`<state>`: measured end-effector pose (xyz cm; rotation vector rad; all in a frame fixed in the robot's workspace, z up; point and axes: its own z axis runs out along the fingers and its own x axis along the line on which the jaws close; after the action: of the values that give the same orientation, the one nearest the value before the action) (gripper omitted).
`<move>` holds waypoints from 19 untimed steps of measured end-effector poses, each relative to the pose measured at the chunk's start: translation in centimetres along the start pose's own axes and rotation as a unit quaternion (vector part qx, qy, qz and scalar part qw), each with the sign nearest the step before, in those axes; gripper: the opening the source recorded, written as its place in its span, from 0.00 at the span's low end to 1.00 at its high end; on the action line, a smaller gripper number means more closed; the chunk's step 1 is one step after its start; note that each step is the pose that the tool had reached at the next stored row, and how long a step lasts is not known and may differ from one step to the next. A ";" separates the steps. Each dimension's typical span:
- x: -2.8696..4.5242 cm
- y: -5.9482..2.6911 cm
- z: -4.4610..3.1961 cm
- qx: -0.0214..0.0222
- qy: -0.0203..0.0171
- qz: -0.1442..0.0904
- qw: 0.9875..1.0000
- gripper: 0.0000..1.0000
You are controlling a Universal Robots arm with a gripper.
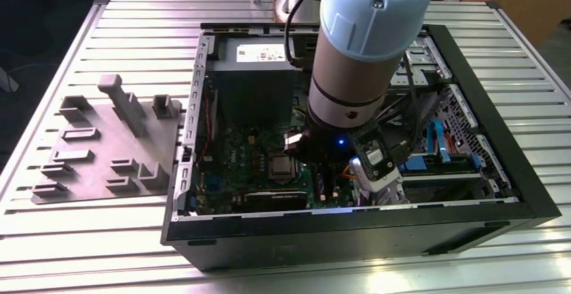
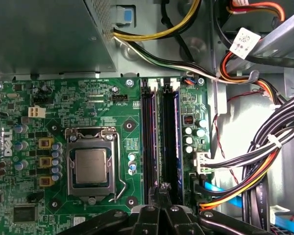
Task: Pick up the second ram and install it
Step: 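Press down the second ram until it locks into place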
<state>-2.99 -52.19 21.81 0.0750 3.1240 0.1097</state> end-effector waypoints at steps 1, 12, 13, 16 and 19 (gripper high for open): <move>0.00 0.00 0.03 0.000 0.000 0.000 1.000 0.10; 0.00 0.00 0.09 0.000 0.000 0.000 1.000 0.10; 0.00 0.01 0.04 -0.001 0.000 0.000 1.000 0.10; -0.01 0.08 -0.86 -0.001 0.000 0.000 1.000 0.10; -0.02 0.13 -1.67 -0.001 0.000 0.000 1.000 0.10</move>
<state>-2.99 -52.18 23.48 0.0750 3.1236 0.1114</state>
